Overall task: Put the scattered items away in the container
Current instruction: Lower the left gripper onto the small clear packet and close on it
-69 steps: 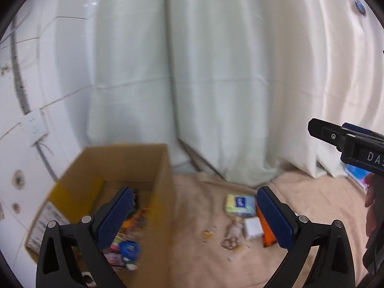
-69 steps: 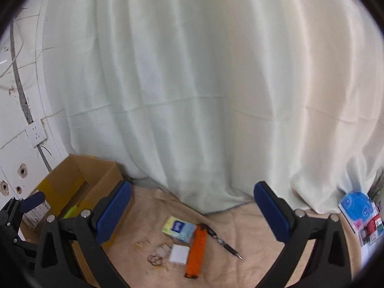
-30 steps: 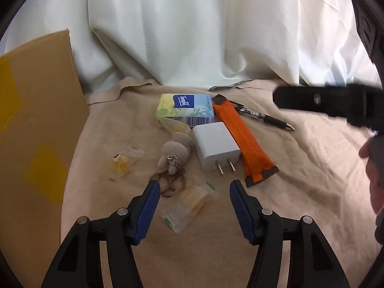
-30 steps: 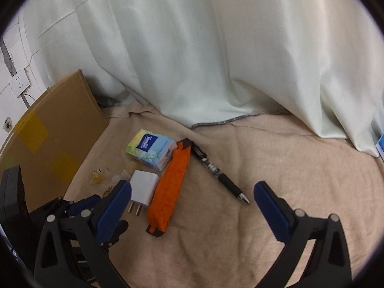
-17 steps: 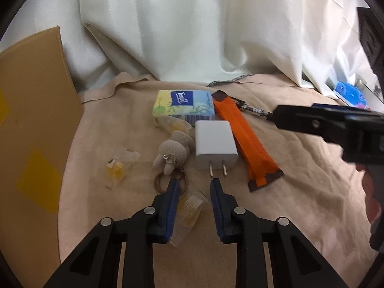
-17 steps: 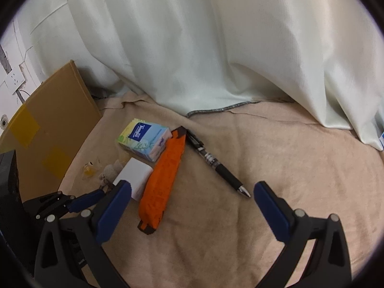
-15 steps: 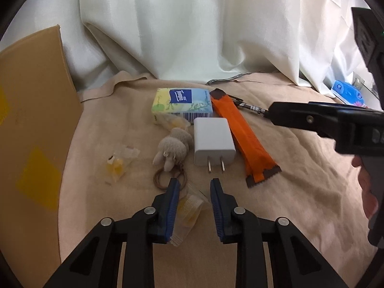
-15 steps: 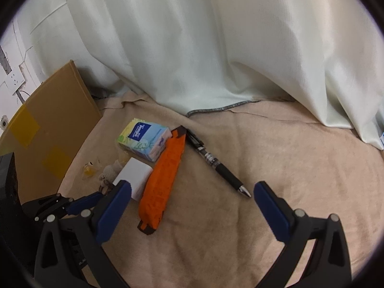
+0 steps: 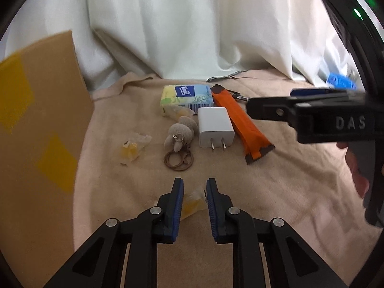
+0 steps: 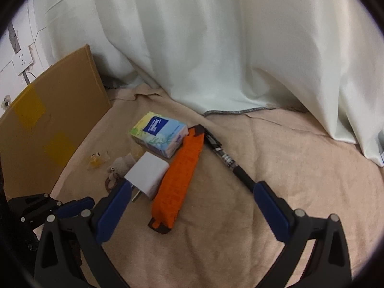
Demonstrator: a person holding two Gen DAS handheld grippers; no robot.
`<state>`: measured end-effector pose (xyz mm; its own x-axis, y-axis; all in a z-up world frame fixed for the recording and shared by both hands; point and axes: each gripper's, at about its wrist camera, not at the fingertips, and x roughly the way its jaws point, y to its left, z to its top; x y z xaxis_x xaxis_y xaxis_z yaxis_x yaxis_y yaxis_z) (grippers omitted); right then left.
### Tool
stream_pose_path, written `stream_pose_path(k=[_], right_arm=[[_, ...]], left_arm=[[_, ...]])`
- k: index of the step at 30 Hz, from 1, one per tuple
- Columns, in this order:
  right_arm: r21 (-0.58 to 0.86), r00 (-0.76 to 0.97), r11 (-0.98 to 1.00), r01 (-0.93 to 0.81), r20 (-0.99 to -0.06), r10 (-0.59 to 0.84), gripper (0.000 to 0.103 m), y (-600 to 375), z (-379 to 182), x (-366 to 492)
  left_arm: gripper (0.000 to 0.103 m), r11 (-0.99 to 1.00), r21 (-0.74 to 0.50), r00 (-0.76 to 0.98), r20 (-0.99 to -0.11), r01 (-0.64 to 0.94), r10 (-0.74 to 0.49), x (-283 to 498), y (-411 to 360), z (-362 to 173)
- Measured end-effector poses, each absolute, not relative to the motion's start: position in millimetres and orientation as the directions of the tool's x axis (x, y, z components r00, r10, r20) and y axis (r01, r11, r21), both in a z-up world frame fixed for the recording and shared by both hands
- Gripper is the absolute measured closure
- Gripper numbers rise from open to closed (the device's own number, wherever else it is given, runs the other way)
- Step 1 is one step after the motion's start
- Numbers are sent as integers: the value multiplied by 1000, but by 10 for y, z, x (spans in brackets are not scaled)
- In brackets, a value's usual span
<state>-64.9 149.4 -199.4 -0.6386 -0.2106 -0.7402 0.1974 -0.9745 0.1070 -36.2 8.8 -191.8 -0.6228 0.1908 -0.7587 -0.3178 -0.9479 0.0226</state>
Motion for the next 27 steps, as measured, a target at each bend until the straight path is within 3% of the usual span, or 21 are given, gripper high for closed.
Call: stream_pose_path(k=[10,13,15,22,27], right_arm=[[132,-650,-980,148,-734,-197,0,1563,-1964,-659],[131,-650,-981,144,-735,-193,0,1559,-1970,-663],[135,-649,-980,143,-735,-196,0,1568,-1968,-665],[140,-650,-980,142,-733,-199,0,1571,-1968,-667],[147,-642,-979,143,-739,-205,0,1572,-1984,-674]], left_arm=[[76,-946,45,-627,-759,-323,178,-278,40,-1890],[58,-954,58,-653,-742,-293,155,-205,-2,-1836],[27,-959,53,-669,-728,-278,154,-160,-50,-1789],[25,-976,6,-640,-756,-220,140,-224,-142,-1838],[25,-962,-3,-607,-776,-274,175,-239,-38,-1909]])
